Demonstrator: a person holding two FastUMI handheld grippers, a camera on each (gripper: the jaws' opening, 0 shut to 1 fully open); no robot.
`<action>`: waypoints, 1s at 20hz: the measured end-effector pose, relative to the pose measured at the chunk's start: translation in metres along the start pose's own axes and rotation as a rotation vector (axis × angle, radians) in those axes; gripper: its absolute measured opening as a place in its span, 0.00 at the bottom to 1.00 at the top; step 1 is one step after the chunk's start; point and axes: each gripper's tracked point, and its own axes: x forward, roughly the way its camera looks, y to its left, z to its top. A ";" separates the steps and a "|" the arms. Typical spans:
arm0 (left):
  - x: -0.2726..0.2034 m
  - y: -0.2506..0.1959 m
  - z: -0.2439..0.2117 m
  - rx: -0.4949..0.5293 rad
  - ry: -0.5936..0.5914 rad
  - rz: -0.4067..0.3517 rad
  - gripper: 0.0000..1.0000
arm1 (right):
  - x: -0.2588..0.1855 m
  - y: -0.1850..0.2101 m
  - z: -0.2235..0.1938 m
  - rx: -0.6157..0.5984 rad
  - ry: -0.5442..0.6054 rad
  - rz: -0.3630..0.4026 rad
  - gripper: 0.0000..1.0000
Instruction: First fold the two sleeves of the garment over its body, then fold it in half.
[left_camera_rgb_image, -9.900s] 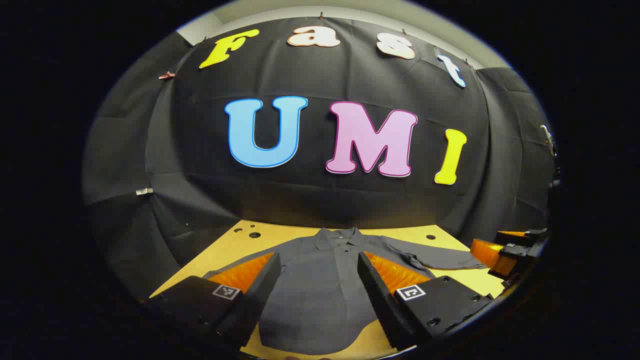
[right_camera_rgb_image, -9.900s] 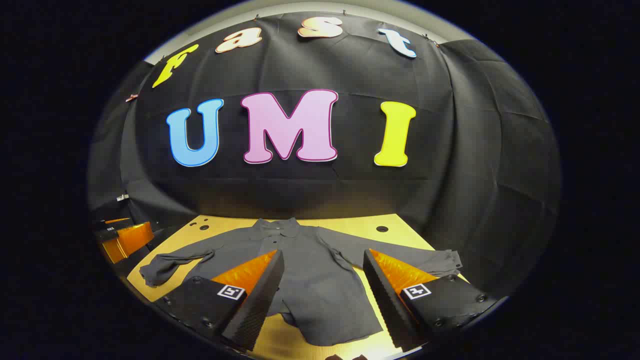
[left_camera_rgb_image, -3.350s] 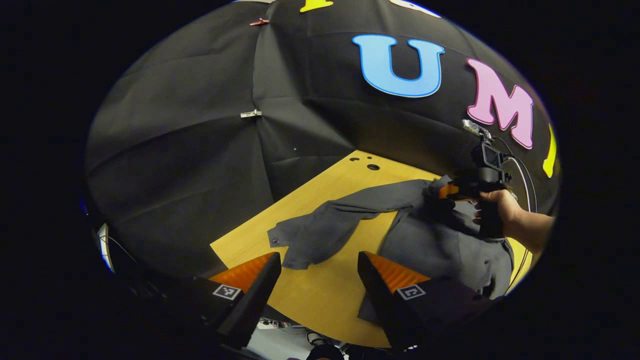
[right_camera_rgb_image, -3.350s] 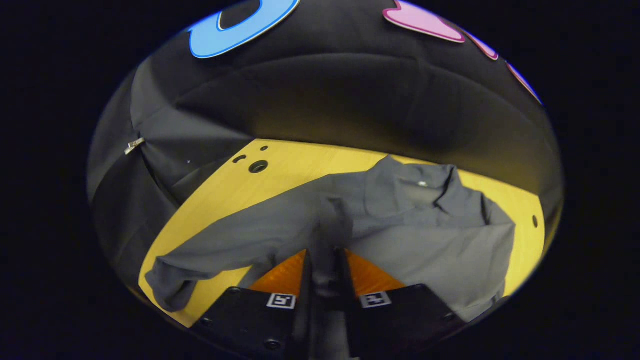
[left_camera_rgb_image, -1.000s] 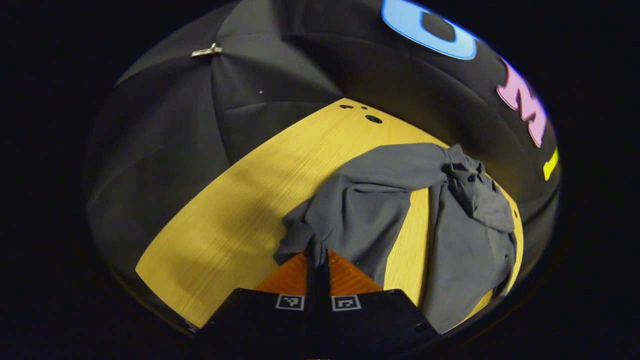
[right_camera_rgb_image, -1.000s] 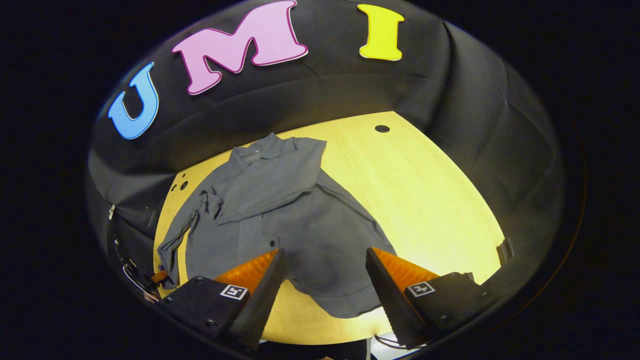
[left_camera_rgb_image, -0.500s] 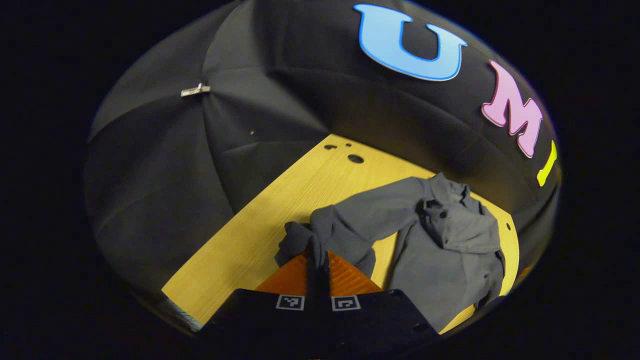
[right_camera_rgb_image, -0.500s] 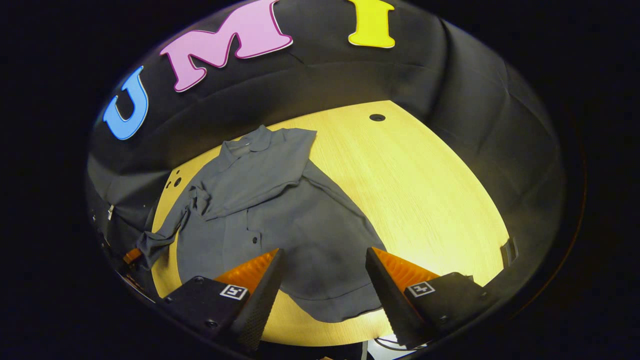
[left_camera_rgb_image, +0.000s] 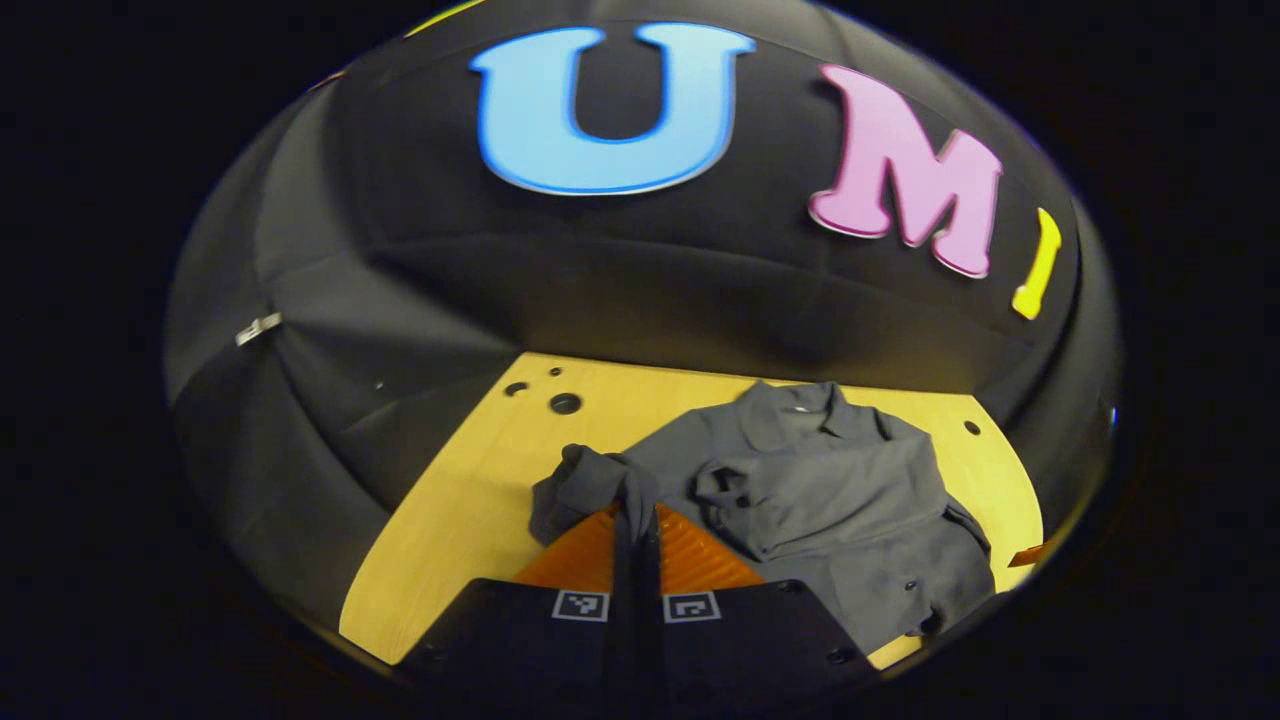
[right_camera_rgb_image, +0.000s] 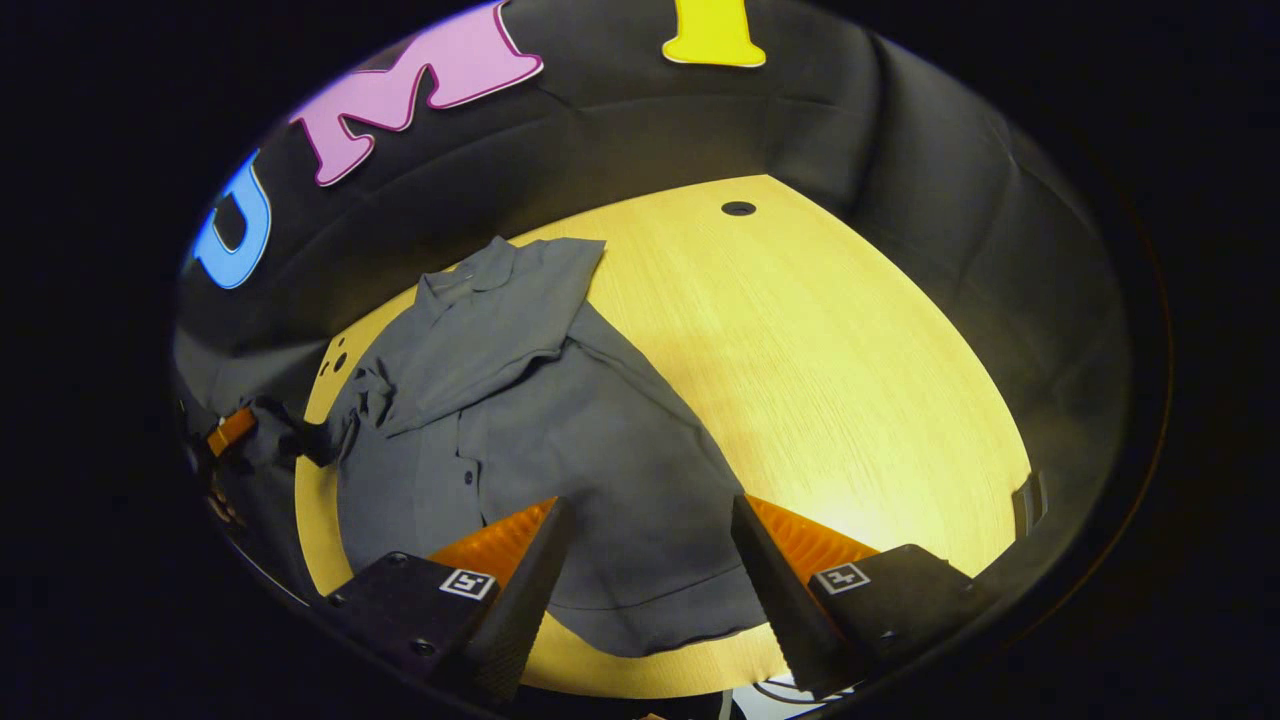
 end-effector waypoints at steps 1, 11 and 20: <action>0.008 -0.022 0.002 0.005 0.003 -0.030 0.05 | 0.003 -0.006 -0.001 0.005 0.006 -0.002 0.99; 0.065 -0.245 0.005 0.076 0.053 -0.323 0.05 | 0.021 -0.036 -0.025 0.015 0.079 0.015 0.99; 0.113 -0.324 -0.037 0.225 0.132 -0.266 0.06 | 0.033 -0.055 -0.032 -0.034 0.133 0.061 0.99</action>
